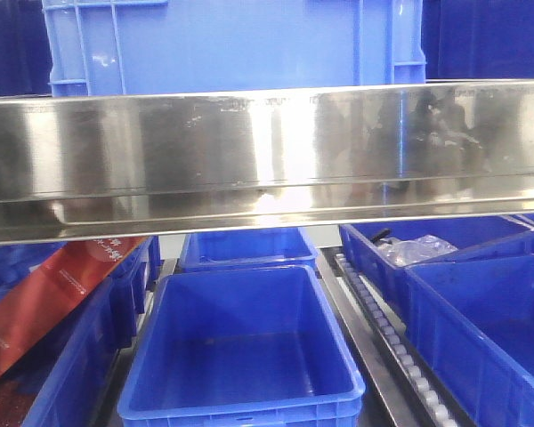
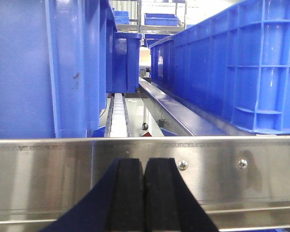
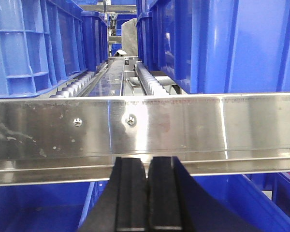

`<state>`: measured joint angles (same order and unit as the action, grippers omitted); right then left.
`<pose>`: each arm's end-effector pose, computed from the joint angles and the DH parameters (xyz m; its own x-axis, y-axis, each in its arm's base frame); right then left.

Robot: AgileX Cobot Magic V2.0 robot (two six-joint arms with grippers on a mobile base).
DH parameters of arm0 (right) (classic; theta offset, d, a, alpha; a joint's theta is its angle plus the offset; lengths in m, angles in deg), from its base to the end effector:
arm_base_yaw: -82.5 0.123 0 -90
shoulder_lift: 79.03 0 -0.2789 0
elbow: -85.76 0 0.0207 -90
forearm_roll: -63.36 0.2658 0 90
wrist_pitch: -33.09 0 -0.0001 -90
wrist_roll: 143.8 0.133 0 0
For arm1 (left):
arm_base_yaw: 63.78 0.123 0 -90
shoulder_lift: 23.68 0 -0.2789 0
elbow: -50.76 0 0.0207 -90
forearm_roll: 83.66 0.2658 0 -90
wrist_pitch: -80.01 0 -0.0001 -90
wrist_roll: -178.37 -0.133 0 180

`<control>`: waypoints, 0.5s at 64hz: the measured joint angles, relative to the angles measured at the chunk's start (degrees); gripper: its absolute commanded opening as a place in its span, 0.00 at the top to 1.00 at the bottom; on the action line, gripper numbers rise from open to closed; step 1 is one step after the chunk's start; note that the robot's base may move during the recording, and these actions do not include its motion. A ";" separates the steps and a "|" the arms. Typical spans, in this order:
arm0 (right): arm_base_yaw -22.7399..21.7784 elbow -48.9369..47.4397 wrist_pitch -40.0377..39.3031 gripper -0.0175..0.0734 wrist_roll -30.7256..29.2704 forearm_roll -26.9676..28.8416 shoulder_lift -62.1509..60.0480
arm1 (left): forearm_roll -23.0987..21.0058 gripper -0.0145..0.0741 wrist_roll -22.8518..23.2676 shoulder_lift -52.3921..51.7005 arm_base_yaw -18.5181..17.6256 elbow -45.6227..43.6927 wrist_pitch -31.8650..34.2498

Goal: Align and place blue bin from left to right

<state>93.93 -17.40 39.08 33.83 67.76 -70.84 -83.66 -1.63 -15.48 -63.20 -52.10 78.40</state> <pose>0.1173 0.0248 0.2040 -0.0243 0.0308 -0.9992 -0.2053 0.9781 0.0351 0.1200 0.0012 0.2120 0.0532 0.0005 -0.9986 -0.0101 0.9999 0.0000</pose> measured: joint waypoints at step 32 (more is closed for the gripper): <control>0.00 0.00 0.00 0.98 0.00 0.00 0.00 | 0.00 0.96 0.00 0.00 0.00 0.00 0.00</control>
<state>93.93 -17.40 39.08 33.83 67.76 -70.84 -83.66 -1.63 -15.48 -63.20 -52.10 78.40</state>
